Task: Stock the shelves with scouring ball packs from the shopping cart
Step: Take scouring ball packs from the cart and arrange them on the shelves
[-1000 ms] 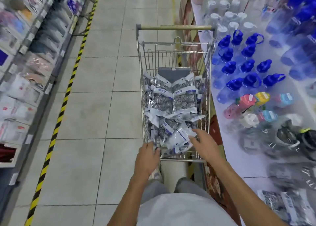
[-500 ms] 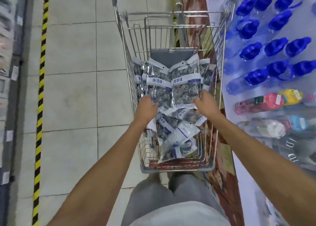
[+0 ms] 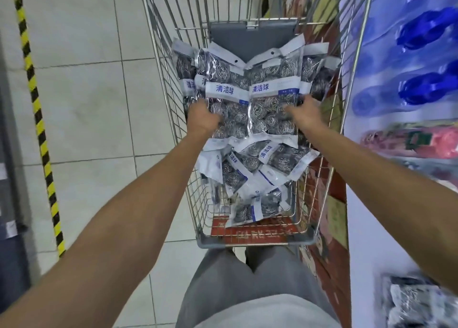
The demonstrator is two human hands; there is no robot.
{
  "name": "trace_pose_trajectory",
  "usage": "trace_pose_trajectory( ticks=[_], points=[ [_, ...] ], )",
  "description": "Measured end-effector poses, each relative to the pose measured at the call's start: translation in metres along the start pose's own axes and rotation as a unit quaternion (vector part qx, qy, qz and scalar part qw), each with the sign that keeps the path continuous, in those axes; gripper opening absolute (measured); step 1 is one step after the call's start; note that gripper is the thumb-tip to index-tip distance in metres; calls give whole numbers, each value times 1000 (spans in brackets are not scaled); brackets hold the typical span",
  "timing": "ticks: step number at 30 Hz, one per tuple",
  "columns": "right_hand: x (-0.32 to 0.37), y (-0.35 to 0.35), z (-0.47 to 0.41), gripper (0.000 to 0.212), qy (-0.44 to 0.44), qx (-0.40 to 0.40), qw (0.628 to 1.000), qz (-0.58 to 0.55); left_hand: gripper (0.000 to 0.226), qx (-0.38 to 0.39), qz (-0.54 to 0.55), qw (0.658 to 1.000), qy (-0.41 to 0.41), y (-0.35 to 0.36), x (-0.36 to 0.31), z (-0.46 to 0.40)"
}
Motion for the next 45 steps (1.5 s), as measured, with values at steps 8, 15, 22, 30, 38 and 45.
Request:
trace_pose_trajectory(
  ticks=[8, 15, 22, 30, 38, 45],
  points=[
    [3, 30, -12, 68, 57, 61, 995, -60, 85, 84, 109, 987, -81, 32, -16, 0],
    [3, 36, -10, 94, 80, 43, 987, -130, 84, 44, 154, 981, -106, 39, -14, 3],
    [-7, 5, 26, 92, 79, 57, 972, -215, 88, 26, 203, 975, -85, 6, -2, 34],
    [-31, -50, 106, 108, 79, 75, 935, -339, 42, 37, 243, 969, -15, -57, 11, 111],
    [-63, -104, 226, 90, 35, 42, 865, -498, 37, 82, 324, 942, 29, -97, 14, 195],
    [-134, -115, 331, 66, 19, -48, 793, -607, 88, 210, 330, 919, 40, -80, 28, 248]
  ],
)
Point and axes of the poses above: each hand's wrist, its own z-axis away from the middle knuckle, its own y-axis out of the palm, x = y × z, the point moved 5 cm from there along -z, towards the middle knuckle, and after that the axes turned 7 degrees about -x, right-handed, at the moved point
